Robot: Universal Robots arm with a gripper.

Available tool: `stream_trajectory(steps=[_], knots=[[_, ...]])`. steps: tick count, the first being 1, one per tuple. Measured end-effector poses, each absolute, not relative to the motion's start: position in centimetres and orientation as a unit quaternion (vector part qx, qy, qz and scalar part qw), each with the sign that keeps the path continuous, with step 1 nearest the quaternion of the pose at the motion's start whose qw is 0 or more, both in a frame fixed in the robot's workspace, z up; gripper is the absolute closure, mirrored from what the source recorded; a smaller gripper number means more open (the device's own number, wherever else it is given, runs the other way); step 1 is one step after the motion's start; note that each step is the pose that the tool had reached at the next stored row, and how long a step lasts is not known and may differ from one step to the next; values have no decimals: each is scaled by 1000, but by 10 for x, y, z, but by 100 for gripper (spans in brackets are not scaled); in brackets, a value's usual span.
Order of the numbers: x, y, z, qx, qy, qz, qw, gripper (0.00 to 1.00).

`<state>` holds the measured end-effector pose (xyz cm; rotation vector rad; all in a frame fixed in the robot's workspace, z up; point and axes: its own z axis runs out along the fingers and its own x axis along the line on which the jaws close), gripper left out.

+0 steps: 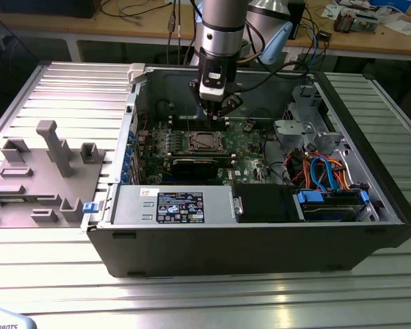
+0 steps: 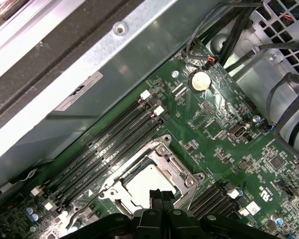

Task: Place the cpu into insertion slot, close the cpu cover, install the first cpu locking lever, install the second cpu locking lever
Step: 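Install the first cpu locking lever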

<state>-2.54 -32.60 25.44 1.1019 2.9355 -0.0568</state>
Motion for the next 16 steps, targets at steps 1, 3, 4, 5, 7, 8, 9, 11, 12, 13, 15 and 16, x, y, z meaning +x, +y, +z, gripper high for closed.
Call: stream_trajectory(steps=[1, 3, 4, 5, 7, 8, 9, 11, 12, 13, 15, 16], knots=[[-25, -326, 254, 350, 937, -18, 3, 89], [-25, -326, 254, 346, 938, -18, 3, 89], [-25, -326, 254, 344, 939, -18, 3, 89], [-25, -326, 254, 343, 939, -18, 3, 89], [-25, -326, 254, 342, 940, -18, 3, 89], [-25, -326, 254, 341, 940, -18, 3, 89], [-25, -326, 254, 340, 940, -18, 3, 89], [-25, -326, 254, 337, 941, -18, 3, 89], [-25, -326, 254, 336, 942, -18, 3, 89], [-25, -326, 254, 335, 942, -18, 3, 89], [-25, -326, 254, 333, 943, -18, 3, 89], [-25, -326, 254, 331, 943, -18, 3, 89]])
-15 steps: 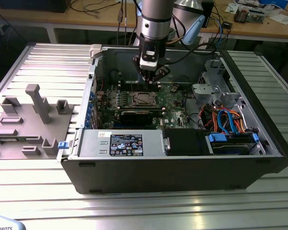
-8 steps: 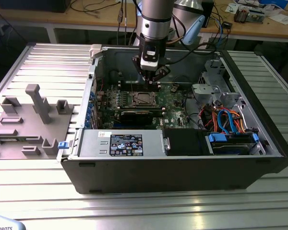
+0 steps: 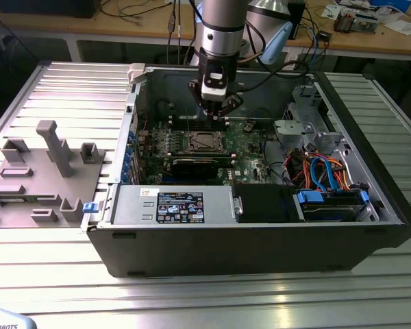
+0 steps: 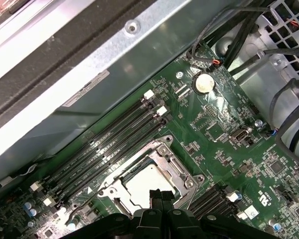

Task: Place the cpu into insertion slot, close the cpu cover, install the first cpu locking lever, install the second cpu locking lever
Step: 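Install the first cpu locking lever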

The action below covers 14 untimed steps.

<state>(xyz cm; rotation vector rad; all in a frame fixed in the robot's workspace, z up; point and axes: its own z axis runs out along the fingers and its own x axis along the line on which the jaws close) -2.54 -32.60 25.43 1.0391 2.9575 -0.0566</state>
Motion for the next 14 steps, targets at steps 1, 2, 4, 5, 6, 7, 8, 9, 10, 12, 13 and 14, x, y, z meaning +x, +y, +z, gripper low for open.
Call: stream_trajectory(steps=[1, 2, 4, 5, 6, 7, 8, 9, 10, 12, 13, 14], knots=[[-25, -326, 254, 330, 944, -18, 3, 89], [-25, -326, 254, 329, 944, -18, 3, 89], [-25, -326, 254, 327, 945, -18, 3, 89], [-25, -326, 254, 325, 945, -18, 3, 89], [-25, -326, 254, 324, 946, -18, 3, 89], [-25, -326, 254, 323, 946, -18, 3, 89], [-25, -326, 254, 322, 947, -18, 3, 89], [-25, -326, 254, 321, 947, -18, 3, 89], [-25, -326, 254, 318, 948, -18, 3, 89], [-25, -326, 254, 314, 949, -18, 3, 89], [-25, -326, 254, 314, 949, -18, 4, 89], [-25, -326, 254, 312, 950, -18, 4, 89]])
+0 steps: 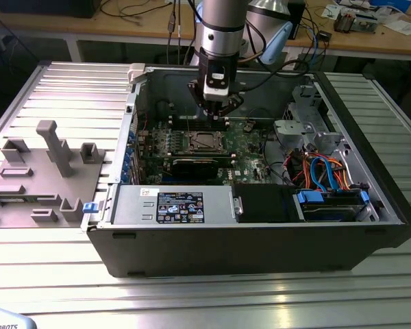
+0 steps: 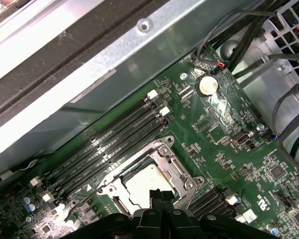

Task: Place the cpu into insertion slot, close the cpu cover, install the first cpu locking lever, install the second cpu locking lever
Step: 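Install the first cpu locking lever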

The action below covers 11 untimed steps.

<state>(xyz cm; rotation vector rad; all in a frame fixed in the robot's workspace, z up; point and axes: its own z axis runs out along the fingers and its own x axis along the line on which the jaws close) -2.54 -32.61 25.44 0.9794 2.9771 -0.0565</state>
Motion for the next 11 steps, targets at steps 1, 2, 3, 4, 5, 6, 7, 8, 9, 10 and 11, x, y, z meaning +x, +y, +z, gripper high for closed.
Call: stream_trajectory(steps=[1, 2, 3, 4, 5, 6, 7, 8, 9, 10, 11], knots=[[-25, -326, 254, 311, 950, -18, 4, 89], [-25, -326, 254, 310, 950, -18, 4, 89], [-25, -326, 254, 309, 951, -18, 4, 89], [-25, -326, 254, 308, 951, -18, 4, 89], [-25, -326, 254, 307, 952, -18, 4, 89], [-25, -326, 254, 305, 952, -18, 4, 89], [-25, -326, 254, 304, 952, -18, 4, 89], [-25, -326, 254, 303, 953, -18, 4, 89], [-25, -326, 254, 291, 956, -18, 4, 89], [-25, -326, 254, 282, 959, -18, 4, 89], [-25, -326, 254, 277, 961, -18, 4, 89]])
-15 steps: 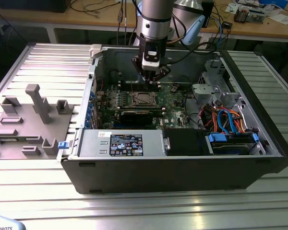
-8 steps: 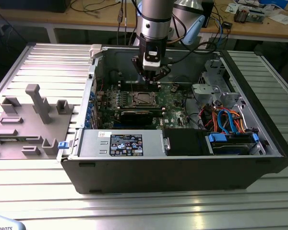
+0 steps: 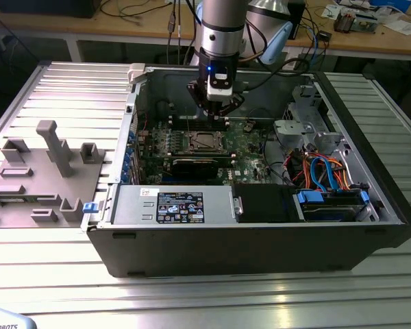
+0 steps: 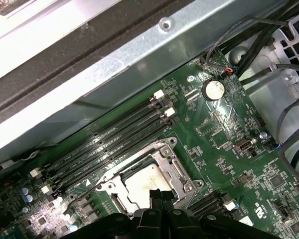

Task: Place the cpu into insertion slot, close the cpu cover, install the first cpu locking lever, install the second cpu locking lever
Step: 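Install the first cpu locking lever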

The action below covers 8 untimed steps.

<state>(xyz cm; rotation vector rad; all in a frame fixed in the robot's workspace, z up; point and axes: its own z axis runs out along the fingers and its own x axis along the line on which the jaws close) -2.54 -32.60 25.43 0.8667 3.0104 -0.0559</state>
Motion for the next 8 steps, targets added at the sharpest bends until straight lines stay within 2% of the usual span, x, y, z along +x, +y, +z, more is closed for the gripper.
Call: stream_trajectory(steps=[8], knots=[[-25, -326, 254, 269, 963, -18, 4, 89]])
